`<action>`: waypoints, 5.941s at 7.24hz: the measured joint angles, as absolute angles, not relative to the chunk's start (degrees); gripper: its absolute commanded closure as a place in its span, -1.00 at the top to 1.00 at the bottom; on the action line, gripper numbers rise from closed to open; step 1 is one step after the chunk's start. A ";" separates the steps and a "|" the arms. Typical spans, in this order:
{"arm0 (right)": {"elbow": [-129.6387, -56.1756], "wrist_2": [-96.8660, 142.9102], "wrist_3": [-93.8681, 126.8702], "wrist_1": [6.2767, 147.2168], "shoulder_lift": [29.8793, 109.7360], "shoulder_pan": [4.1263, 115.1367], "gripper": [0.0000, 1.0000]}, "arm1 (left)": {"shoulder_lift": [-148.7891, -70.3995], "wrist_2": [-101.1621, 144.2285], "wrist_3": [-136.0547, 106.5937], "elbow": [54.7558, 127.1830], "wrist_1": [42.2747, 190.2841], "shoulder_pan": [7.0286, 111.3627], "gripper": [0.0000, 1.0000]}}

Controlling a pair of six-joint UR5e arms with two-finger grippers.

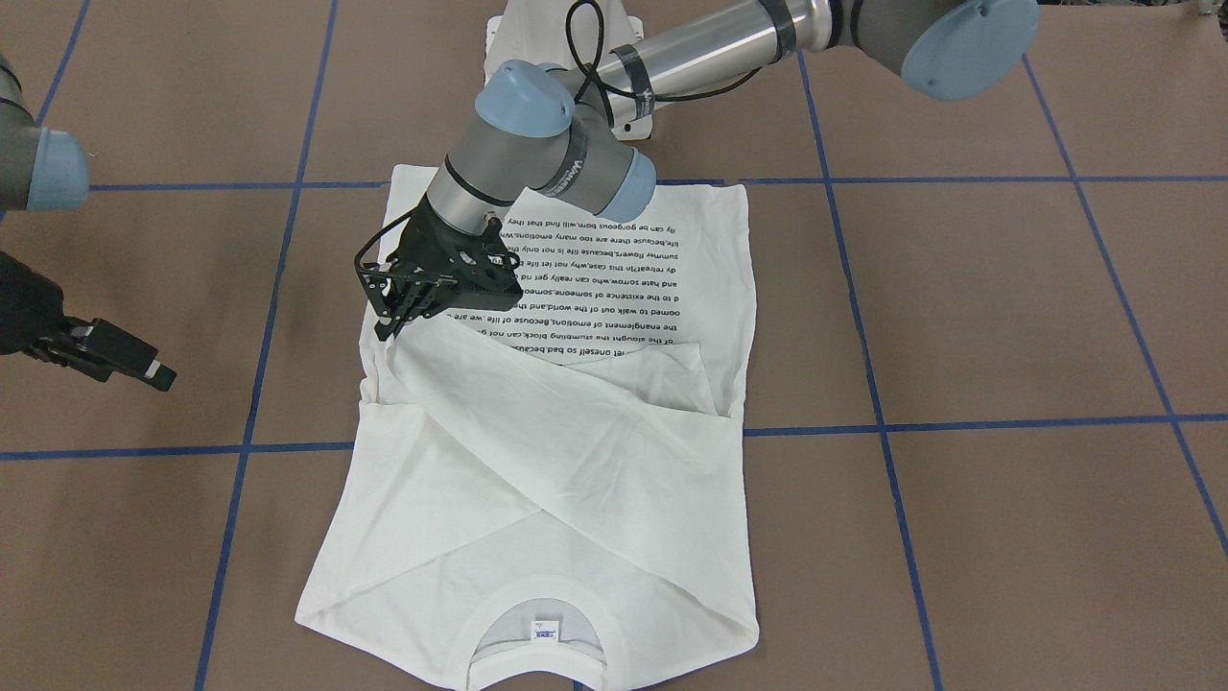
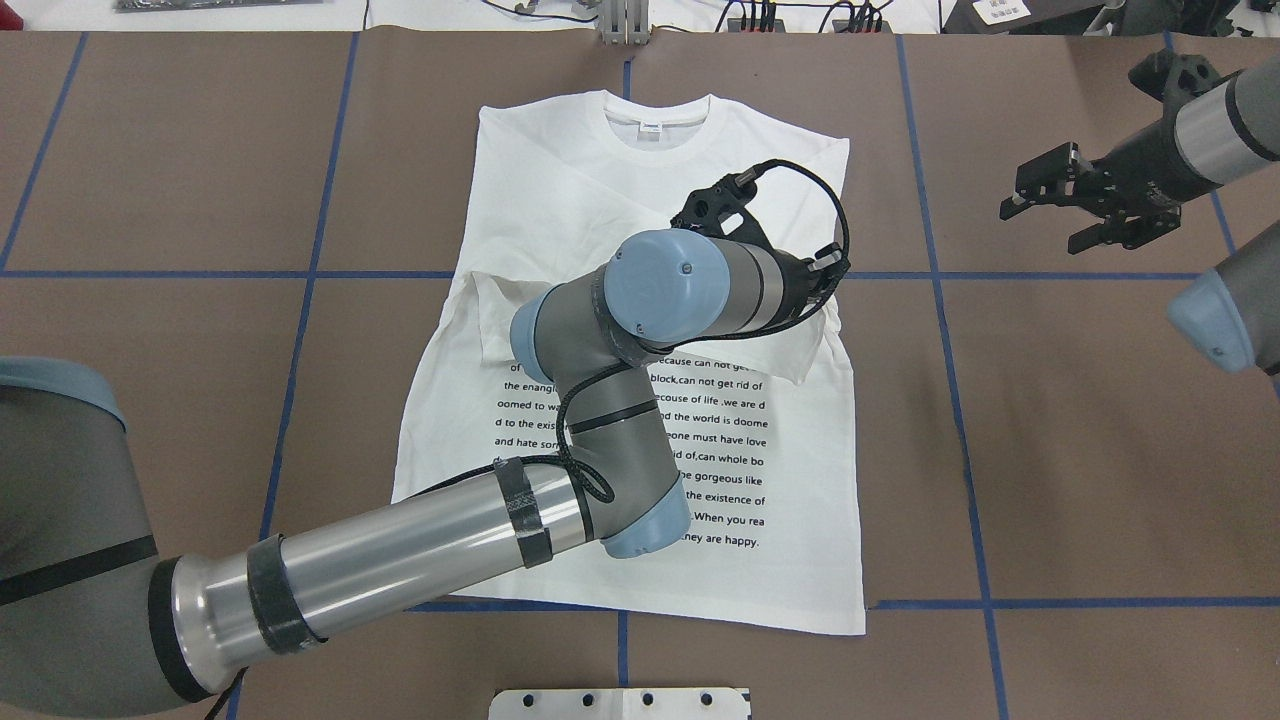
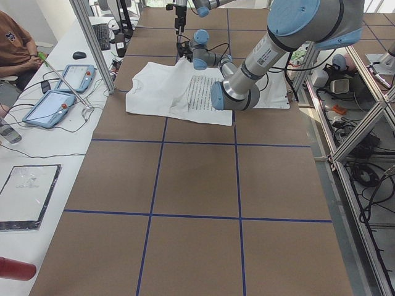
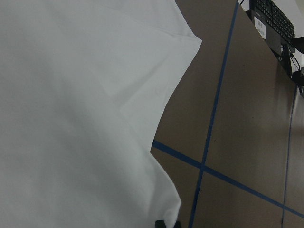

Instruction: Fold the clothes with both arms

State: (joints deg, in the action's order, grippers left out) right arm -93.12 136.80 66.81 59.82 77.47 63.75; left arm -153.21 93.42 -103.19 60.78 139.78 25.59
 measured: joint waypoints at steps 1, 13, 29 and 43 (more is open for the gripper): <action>-93.27 136.65 67.13 59.84 77.39 63.67 1.00 | -153.62 92.63 -103.21 60.36 139.87 25.50 0.50; -124.68 77.52 131.59 79.71 85.30 5.80 0.77 | -123.37 94.35 -85.18 106.82 115.58 28.79 0.43; -122.63 84.76 136.69 82.11 87.18 2.56 -1.00 | -122.10 94.08 -85.58 108.32 115.37 28.71 0.45; -127.19 89.01 135.80 81.91 91.82 4.22 -1.00 | -98.52 93.82 -109.04 118.79 104.57 9.95 0.28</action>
State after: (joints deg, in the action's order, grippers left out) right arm -127.19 89.01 135.80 81.91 91.82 4.22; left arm -98.52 93.82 -109.04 118.79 104.57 9.95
